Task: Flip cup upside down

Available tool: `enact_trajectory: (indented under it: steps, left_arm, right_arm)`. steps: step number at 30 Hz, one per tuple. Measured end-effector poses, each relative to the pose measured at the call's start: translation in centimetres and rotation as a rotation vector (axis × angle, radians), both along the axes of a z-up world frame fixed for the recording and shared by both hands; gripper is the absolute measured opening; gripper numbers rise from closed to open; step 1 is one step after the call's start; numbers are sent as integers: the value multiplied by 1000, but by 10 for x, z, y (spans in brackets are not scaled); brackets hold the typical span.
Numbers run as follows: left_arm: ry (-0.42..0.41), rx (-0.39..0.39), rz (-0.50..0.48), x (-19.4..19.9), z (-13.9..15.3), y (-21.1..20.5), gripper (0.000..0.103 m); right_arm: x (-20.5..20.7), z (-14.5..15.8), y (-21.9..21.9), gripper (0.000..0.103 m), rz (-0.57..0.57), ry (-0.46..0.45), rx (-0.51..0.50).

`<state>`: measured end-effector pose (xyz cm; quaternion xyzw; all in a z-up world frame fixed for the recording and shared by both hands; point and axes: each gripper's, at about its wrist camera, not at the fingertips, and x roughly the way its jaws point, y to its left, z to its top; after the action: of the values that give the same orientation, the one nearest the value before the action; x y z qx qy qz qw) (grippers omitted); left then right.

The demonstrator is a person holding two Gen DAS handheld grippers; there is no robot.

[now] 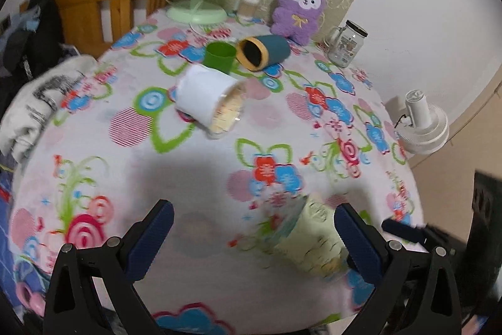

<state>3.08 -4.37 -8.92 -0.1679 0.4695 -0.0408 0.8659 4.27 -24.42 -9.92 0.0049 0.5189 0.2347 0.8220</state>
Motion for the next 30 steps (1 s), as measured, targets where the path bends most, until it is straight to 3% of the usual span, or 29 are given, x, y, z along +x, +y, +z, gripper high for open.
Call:
enact_trajectory:
  steps: [3, 8, 17, 23, 30]
  left_arm:
    - [26, -51, -6, 9, -2, -11, 103]
    - [61, -65, 6, 14, -7, -25, 103]
    - [215, -218, 215, 17, -35, -21, 103]
    - [272, -260, 289, 14, -45, -21, 102]
    - [311, -280, 294, 19, -54, -21, 83]
  right_arm:
    - [-5, 3, -13, 91, 3, -1, 44]
    - [-15, 9, -26, 91, 22, -10, 102]
    - [-15, -1, -45, 91, 10, 3, 136]
    - [-14, -8, -59, 91, -17, 16, 159]
    - [-13, -12, -67, 91, -43, 31, 171]
